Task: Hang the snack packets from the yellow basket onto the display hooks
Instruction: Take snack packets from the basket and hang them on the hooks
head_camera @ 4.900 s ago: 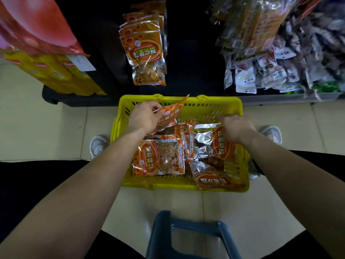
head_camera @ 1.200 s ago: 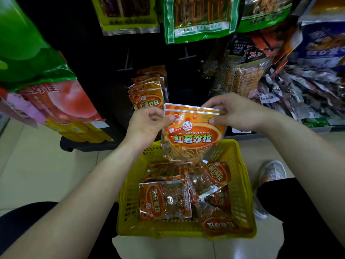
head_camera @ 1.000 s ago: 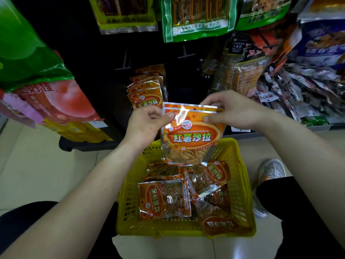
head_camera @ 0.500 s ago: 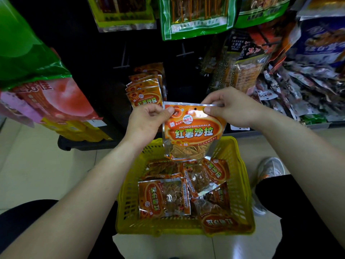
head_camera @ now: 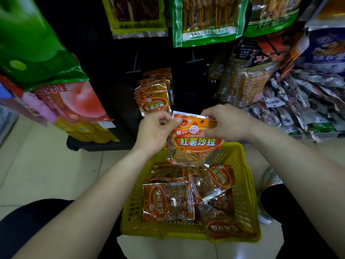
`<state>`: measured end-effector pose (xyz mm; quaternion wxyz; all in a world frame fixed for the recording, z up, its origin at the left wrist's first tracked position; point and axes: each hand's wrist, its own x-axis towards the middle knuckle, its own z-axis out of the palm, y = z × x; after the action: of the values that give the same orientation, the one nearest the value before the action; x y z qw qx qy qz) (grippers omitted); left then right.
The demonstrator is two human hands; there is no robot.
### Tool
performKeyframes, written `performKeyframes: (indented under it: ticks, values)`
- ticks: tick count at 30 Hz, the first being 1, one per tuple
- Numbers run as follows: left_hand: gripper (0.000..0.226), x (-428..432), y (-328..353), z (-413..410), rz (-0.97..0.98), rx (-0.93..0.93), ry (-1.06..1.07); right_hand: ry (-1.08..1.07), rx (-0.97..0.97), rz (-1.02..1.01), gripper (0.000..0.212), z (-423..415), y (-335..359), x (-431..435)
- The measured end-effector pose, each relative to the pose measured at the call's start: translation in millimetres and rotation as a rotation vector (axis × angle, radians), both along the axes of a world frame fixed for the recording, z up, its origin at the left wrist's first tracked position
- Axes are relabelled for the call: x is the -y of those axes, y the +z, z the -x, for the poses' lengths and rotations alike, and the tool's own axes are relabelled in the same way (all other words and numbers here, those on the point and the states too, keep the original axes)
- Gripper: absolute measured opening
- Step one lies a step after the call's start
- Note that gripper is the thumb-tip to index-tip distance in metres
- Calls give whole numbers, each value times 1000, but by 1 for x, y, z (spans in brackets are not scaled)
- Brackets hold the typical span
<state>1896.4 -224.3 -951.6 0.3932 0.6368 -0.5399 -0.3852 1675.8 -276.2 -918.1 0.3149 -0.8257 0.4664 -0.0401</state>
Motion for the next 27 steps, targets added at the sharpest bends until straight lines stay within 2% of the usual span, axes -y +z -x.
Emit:
performKeyframes:
  ticks: [4, 7, 9, 13, 17, 21, 24, 27]
  values:
    - [19, -5, 1, -19, 28, 17, 40, -8, -83, 142, 24, -23, 2, -4]
    - [8, -7, -2, -45, 36, 46, 94, -54, -123, 290, 11, -32, 3, 1]
    - [4, -9, -11, -64, -19, 66, 147, -81, -133, 348, 11, -37, 4, 11]
    - [16, -14, -42, -89, -156, 177, 141, -83, -185, 422, 19, -54, -1, 40]
    - [22, -8, -75, -99, -260, 284, 68, -37, -298, 420, 22, -89, -26, 76]
    - [17, 16, -105, -102, -271, 285, 83, -5, -360, 416, 36, -128, -67, 105]
    - [9, 38, -128, -99, -320, 267, 74, 14, -374, 369, 44, -156, -97, 125]
    - [12, 60, -150, -94, -373, 266, 51, 53, -321, 268, 44, -176, -122, 143]
